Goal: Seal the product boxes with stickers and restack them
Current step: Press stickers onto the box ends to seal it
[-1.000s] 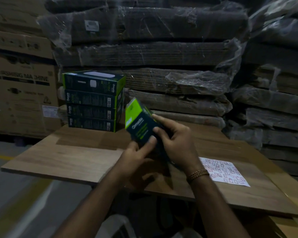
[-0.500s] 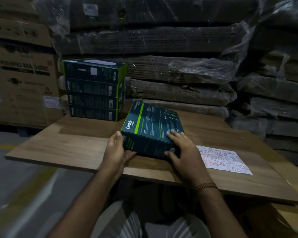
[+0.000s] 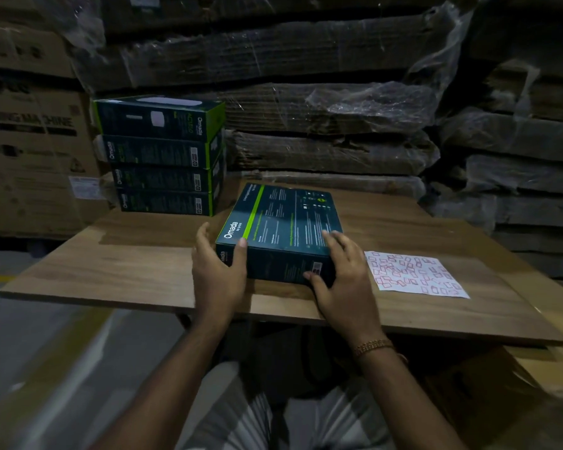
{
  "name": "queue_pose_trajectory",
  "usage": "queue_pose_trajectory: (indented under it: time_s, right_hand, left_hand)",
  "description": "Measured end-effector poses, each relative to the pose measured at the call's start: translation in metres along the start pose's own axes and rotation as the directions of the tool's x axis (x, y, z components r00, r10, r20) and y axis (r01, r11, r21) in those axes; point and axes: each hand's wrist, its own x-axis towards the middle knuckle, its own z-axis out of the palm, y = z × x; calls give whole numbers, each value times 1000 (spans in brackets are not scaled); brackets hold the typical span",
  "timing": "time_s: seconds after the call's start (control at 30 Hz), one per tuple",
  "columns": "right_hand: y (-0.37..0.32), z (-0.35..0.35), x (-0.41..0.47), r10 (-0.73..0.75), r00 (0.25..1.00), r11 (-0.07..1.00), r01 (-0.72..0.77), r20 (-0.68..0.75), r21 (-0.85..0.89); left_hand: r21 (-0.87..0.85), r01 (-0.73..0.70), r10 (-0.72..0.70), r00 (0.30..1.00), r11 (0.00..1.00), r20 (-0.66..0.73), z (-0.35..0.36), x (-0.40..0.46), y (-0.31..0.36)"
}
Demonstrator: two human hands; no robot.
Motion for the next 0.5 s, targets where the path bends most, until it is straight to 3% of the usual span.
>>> queue_pose_trajectory:
  time_s: [0.07,0.13,0.2,0.27,0.33,0.4,0.5]
  right_hand:
    - [-2,-4,-4,109,992,987,-99,-70,127]
    - [0,-11,-5,254,952,942,-204,-172,266]
    - [15,-22,-6,344,882,916,-241,-321,321]
    - [38,-39,-8,379,814,920,-277,-440,279]
    - [63,-58,-6,401,778,916,-338,-484,215]
    - [82,-77,-1,436,767,898,-409,-471,165]
    - [102,-96,5,394,818,911,-407,-419,63]
  left_hand:
    - [124,-107,118,989,987,-85,12,-18,10]
    - [159,-317,333,939,935,-83,27,-41,25]
    - [42,-573,572,819,818,50,45,-62,43]
    - [-125,-696,701,670,708,245,66,-75,52]
    - [-230,-645,666,587,728,461,87,-81,60]
    - [-197,-576,551,542,793,635,109,-85,66]
    - [-96,-493,386,531,865,754,140,-87,76]
